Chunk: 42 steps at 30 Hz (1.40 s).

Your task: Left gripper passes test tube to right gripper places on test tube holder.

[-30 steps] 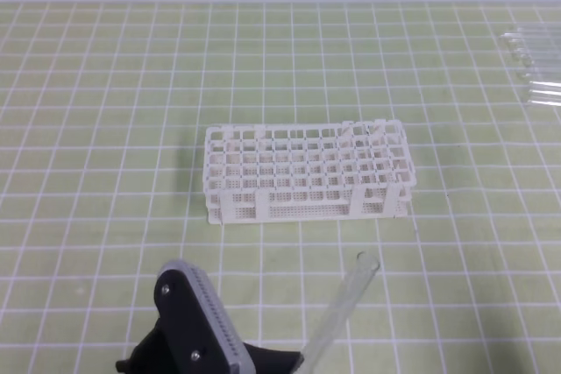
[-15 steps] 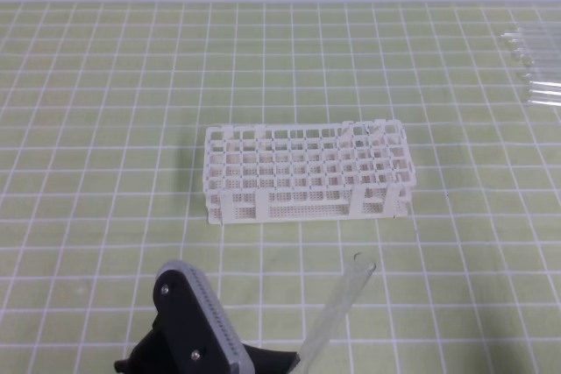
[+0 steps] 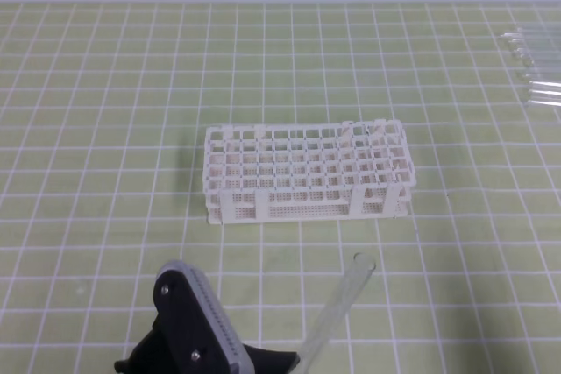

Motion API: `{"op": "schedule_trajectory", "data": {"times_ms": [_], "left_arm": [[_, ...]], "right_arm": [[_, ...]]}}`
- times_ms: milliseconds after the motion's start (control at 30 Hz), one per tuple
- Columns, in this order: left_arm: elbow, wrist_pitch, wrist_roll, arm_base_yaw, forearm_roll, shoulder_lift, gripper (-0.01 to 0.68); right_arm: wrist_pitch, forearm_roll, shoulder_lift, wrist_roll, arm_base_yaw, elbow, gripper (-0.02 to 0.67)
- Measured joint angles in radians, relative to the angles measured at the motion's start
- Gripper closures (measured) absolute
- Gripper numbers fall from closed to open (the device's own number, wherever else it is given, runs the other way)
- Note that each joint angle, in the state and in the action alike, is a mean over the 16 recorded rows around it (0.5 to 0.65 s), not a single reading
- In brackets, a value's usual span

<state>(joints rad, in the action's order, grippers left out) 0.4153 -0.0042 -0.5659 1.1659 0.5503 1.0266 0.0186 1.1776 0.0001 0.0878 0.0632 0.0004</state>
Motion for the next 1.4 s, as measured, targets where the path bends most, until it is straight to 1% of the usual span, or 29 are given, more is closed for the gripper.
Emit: {"op": "schedule_trajectory", "data": {"times_ms": [233, 433, 500, 600, 867, 1033, 1100, 1200, 1400], "left_arm": [[0.000, -0.003, 0.002, 0.000, 0.018, 0.000, 0.668], [0.000, -0.013, 0.003, 0.000, 0.049, 0.002, 0.668], [0.000, -0.020, 0.003, 0.000, 0.059, 0.006, 0.668], [0.000, -0.044, 0.003, 0.000, 0.075, 0.021, 0.668], [0.000, -0.169, 0.003, 0.000, 0.112, 0.109, 0.668], [0.000, -0.269, 0.002, -0.004, 0.117, 0.189, 0.667], [0.000, -0.311, 0.002, -0.009, 0.116, 0.220, 0.667], [0.000, -0.364, 0.002, -0.022, 0.116, 0.259, 0.666], [0.001, -0.471, 0.009, -0.066, 0.115, 0.306, 0.666]], "right_arm": [[-0.018, 0.002, 0.000, 0.037, 0.000, -0.002, 0.651], [0.071, -0.003, 0.014, 0.176, 0.000, -0.056, 0.651], [0.121, 0.010, 0.033, 0.252, 0.000, -0.089, 0.651], [0.215, 0.067, 0.079, 0.409, 0.000, -0.150, 0.650], [0.541, 0.339, 0.294, 0.946, 0.000, -0.321, 0.645], [0.728, 0.492, 0.437, 1.220, 0.000, -0.376, 0.637], [0.790, 0.528, 0.482, 1.292, 0.000, -0.386, 0.633], [0.864, 0.548, 0.530, 1.357, 0.000, -0.395, 0.627], [0.942, 0.542, 0.576, 1.389, 0.000, -0.399, 0.619]]}}
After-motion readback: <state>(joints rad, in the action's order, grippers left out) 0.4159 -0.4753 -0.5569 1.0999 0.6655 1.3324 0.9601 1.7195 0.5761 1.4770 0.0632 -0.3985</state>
